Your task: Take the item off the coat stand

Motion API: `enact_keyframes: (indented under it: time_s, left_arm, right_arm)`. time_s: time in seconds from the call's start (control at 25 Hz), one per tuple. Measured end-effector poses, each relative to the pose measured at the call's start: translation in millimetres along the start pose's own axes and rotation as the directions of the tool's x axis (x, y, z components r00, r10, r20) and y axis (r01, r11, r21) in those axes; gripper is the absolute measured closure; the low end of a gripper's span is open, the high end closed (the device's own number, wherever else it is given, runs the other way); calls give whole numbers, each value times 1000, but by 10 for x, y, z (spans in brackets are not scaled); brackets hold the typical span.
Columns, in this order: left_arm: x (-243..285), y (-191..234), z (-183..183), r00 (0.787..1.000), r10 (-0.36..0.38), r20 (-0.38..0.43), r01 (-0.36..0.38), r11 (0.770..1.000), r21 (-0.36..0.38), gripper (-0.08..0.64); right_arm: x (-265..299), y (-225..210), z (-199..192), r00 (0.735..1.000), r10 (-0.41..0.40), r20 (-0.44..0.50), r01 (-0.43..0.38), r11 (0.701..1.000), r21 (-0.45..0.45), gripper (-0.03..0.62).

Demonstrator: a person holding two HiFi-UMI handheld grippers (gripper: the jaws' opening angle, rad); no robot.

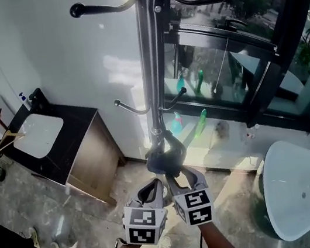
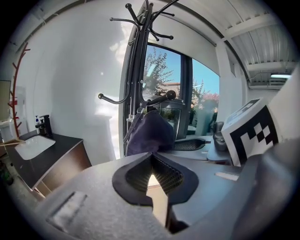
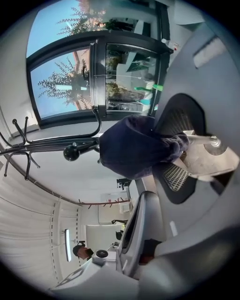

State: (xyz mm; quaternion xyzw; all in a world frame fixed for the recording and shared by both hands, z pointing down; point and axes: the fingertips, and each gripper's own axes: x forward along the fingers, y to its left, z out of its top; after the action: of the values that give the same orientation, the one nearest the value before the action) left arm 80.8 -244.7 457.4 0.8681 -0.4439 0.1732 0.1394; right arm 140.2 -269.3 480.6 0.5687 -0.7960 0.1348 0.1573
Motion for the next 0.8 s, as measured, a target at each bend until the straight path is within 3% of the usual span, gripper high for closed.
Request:
enact_keyframes:
  time_s: [0.12,0.48,0.8]
  left_arm:
    - [25,49,31,1000,15,1,-15,1000,-4,558]
    - [37,146,28,999,30,11,-30,999,-16,558]
    - [19,93,28,1000,6,16,-6,1000,-7,558]
  right_arm:
    - [96,5,8,1000,16,-8,-16,1000,-12,424]
    - [163,20,82,1000,5,0,-5,998,-70,539]
    - [64,28,165,999,-30,28,33,992,-121,557]
